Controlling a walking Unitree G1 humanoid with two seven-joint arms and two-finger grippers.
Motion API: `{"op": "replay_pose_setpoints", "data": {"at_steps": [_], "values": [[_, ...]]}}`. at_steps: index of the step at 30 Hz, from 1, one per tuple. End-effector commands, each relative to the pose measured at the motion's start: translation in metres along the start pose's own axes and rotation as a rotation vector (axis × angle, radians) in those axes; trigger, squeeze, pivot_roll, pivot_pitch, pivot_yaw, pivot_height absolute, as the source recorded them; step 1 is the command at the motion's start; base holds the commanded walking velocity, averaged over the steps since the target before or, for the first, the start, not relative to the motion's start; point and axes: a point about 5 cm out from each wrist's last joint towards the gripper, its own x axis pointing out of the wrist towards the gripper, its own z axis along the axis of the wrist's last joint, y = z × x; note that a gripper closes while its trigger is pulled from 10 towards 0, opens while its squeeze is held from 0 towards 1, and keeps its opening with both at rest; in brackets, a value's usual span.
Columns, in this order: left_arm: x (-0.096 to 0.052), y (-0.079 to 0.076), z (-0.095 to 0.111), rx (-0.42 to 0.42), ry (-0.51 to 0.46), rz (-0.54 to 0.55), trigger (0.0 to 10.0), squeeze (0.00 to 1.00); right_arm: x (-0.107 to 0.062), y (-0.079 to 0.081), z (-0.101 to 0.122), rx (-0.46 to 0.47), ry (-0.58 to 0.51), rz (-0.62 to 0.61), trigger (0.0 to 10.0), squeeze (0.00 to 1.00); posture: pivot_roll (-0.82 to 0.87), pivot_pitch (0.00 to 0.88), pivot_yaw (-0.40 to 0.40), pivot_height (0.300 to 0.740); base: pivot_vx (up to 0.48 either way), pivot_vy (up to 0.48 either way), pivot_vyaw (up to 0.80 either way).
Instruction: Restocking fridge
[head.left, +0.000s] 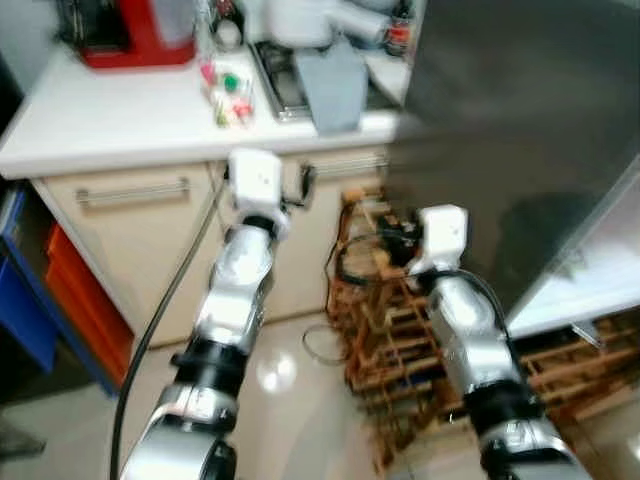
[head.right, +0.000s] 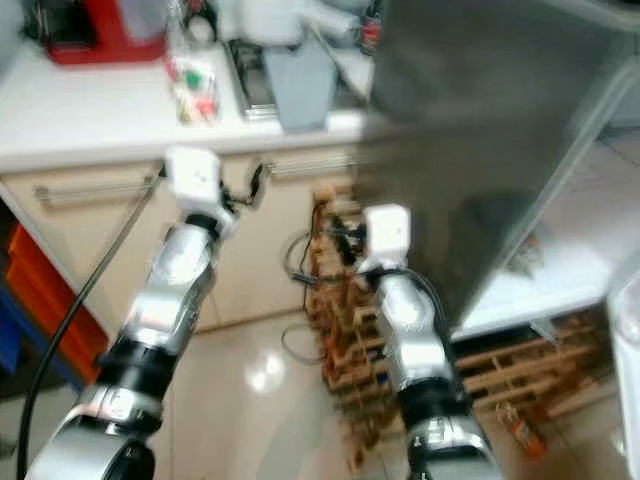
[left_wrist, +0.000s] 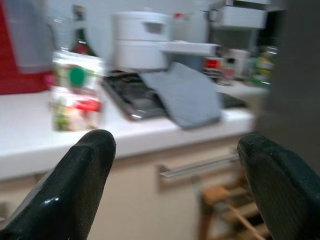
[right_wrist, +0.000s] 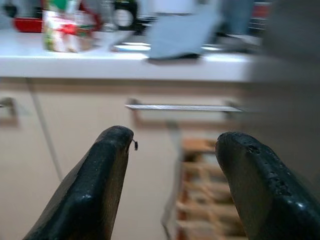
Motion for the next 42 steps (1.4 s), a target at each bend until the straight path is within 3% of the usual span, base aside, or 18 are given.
{"op": "replay_pose_setpoints", "data": {"at_steps": [1,8,16,19,20,21,23,26,30,31,32,35,36,38,39,40,41,42], "values": [[0.004,0.014,0.005,0.014,-0.016,0.039,10.0,0.0,0.009,0.016,0.01,0.011,-0.037,0.058,10.0,0.0,0.0,0.0,-0.031,0.74,0.48,0.0,0.54],[0.002,0.014,0.008,0.0,-0.031,0.048,10.0,0.0,0.009,0.021,0.011,-0.002,-0.055,0.073,10.0,0.0,0.0,0.0,-0.038,0.74,0.48,0.0,0.5],[0.005,0.018,0.012,0.014,-0.044,0.063,10.0,0.0,0.01,0.012,0.017,0.002,-0.083,0.036,10.0,0.0,0.0,0.0,-0.039,0.74,0.48,0.0,0.0],[0.005,0.021,0.019,0.025,-0.08,0.078,10.0,0.0,0.016,0.02,0.062,-0.003,-0.239,0.088,10.0,0.0,-0.01,0.0,-0.037,0.74,0.48,0.0,0.0],[0.005,0.021,0.019,0.025,-0.08,0.078,10.0,0.0,0.016,0.02,0.062,-0.003,-0.239,0.088,10.0,0.0,-0.01,0.0,-0.037,0.74,0.48,0.0,0.0],[0.005,0.021,0.022,0.036,-0.095,0.081,10.0,0.0,0.017,0.022,0.076,0.0,-0.285,0.106,10.0,0.0,-0.01,0.0,-0.037,0.74,0.48,0.0,0.0],[0.004,0.017,0.032,0.115,-0.162,0.065,10.0,0.0,0.023,0.013,0.102,0.06,-0.349,0.087,10.0,0.0,-0.01,0.0,-0.037,0.74,0.48,0.0,0.0],[0.004,0.013,0.037,0.137,-0.189,0.052,10.0,0.0,0.026,0.007,0.11,0.045,-0.359,0.088,10.0,0.0,-0.01,0.0,-0.036,0.74,0.48,0.0,0.0],[0.004,0.008,0.043,0.155,-0.225,0.029,10.0,0.0,0.031,-0.009,0.121,-0.055,-0.352,0.126,10.0,0.0,0.0,0.0,-0.04,0.74,0.48,0.0,0.0],[0.004,0.011,0.044,0.151,-0.227,0.036,10.0,0.0,0.029,-0.019,0.128,-0.153,-0.327,0.199,10.0,0.0,0.0,0.0,-0.041,0.74,0.48,0.0,0.0],[0.004,0.011,0.044,0.151,-0.227,0.036,10.0,0.0,0.029,-0.019,0.128,-0.153,-0.327,0.199,10.0,0.0,0.0,0.0,-0.041,0.74,0.48,0.0,0.0],[0.003,0.012,0.046,0.149,-0.234,0.037,10.0,0.0,0.022,-0.043,0.148,-0.241,-0.285,0.249,10.0,0.0,0.01,0.0,-0.042,0.74,0.48,0.0,0.0],[0.003,0.01,0.047,0.139,-0.246,0.026,10.0,0.0,0.019,-0.05,0.154,-0.25,-0.256,0.292,10.0,0.0,0.0,0.0,-0.042,0.74,0.48,0.0,0.0],[0.0,0.001,0.058,0.011,-0.317,-0.044,10.0,0.0,0.013,-0.058,0.161,-0.278,-0.224,0.345,10.0,0.0,0.0,0.0,-0.041,0.74,0.465,0.0,0.0],[0.0,-0.004,0.063,-0.003,-0.34,-0.071,10.0,0.0,0.011,-0.063,0.163,-0.294,-0.204,0.353,10.0,0.0,0.0,0.0,-0.041,0.74,0.0,0.0,0.0],[-0.001,-0.006,0.065,-0.004,-0.352,-0.085,10.0,0.0,0.009,-0.067,0.163,-0.305,-0.193,0.352,10.0,0.46,0.0,0.0,-0.041,0.74,0.0,0.0,0.0],[-0.001,-0.006,0.065,-0.004,-0.352,-0.085,10.0,0.0,0.009,-0.067,0.163,-0.305,-0.193,0.352,10.0,0.46,0.0,0.0,-0.041,0.74,0.0,0.0,0.0],[0.0,-0.009,0.069,-0.018,-0.359,-0.095,10.0,0.0,0.006,-0.069,0.162,-0.306,-0.161,0.392,10.0,1.0,0.0,0.0,-0.04,0.74,0.0,0.0,0.0]]}}
